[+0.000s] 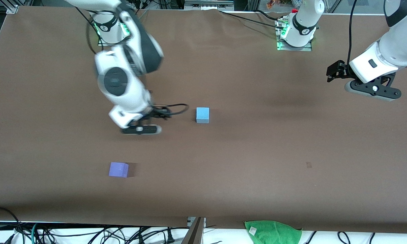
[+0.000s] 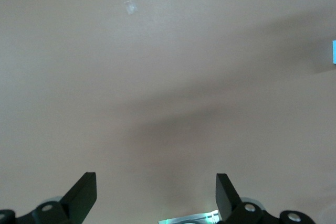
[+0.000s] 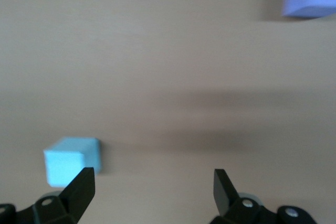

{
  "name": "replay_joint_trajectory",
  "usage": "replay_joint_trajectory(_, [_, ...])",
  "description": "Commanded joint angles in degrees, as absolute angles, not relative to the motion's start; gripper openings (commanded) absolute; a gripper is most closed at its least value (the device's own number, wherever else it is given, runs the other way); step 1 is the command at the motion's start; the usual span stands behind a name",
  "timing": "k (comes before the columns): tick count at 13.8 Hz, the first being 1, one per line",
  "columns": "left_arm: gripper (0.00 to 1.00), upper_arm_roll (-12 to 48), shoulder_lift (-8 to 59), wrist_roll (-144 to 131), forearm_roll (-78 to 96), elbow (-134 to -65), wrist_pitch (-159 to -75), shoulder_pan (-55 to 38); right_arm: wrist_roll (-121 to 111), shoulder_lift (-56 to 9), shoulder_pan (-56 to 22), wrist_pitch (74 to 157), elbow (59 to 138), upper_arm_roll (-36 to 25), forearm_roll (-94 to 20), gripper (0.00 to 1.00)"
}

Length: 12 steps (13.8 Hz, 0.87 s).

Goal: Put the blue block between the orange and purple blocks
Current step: 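Reach the right gripper to the blue block while the left gripper withdraws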

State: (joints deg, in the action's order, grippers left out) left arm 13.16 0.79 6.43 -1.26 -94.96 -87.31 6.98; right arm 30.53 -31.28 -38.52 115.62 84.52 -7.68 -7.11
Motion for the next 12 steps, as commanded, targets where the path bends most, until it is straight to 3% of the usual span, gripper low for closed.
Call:
replay_joint_trajectory(1, [1.00, 5.56, -1.40, 7.03, 0.00, -95.97, -89.64, 2.20, 35.76, -35.85, -41.74, 121.45, 82.88, -8.18, -8.17, 1.00])
replay_joint_trajectory(4, [1.00, 1.76, -2.20, 6.94, 0.09, -96.42, -90.00, 0.53, 38.84, -38.40, -44.64, 123.22, 82.88, -7.91, -8.61, 1.00])
replay_joint_trajectory(12, [1.00, 1.67, -1.93, 6.94, 0.35, -95.01, -89.74, -0.79, 39.99, -43.06, -48.69, 131.31, 83.41, -5.89, -4.67, 1.00])
